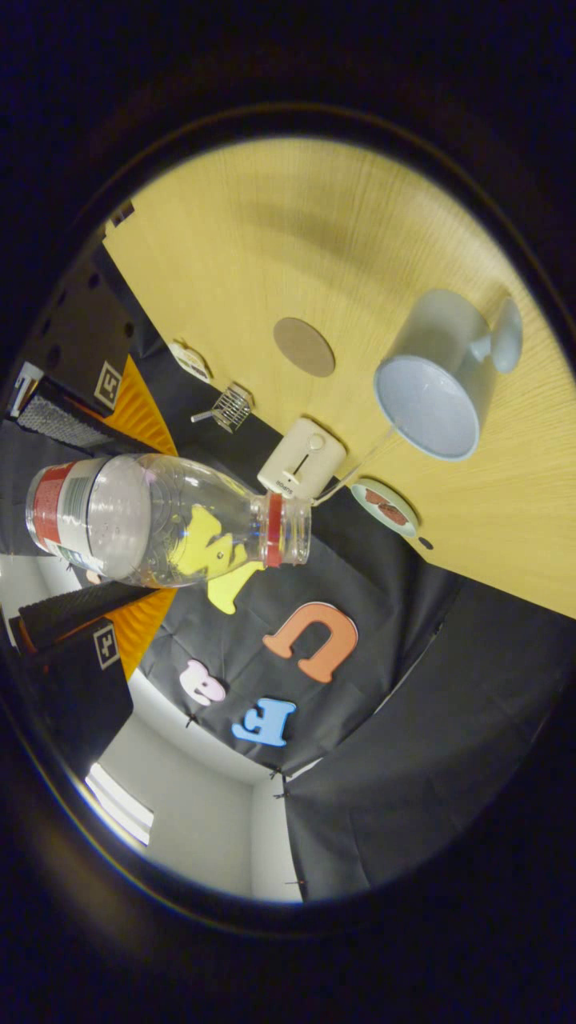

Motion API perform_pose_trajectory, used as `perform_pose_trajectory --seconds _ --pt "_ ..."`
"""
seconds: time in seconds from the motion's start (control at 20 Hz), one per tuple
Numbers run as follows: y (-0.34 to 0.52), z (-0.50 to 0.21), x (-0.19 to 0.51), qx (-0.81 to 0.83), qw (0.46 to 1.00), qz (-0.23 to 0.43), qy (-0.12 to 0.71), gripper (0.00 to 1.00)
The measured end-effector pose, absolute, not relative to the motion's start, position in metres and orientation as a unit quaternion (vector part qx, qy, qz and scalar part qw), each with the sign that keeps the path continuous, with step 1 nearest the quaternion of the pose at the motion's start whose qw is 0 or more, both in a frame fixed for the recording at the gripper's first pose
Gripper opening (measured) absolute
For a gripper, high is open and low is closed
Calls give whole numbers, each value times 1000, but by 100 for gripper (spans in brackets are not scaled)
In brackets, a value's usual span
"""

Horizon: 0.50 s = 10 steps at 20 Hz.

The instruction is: Take the bottle from table, then pour the juice into the cup, finally place the bottle on the coaster

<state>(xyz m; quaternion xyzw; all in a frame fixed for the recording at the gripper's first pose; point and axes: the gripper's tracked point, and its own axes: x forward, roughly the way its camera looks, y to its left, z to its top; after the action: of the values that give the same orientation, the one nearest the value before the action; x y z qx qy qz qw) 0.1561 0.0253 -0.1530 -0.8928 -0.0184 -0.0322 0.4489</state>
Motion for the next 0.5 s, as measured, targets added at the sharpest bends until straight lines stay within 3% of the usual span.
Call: perform_pose_trajectory --seconds 0.5 --pt "38 -146 157 -902 432 -26 -14 82"
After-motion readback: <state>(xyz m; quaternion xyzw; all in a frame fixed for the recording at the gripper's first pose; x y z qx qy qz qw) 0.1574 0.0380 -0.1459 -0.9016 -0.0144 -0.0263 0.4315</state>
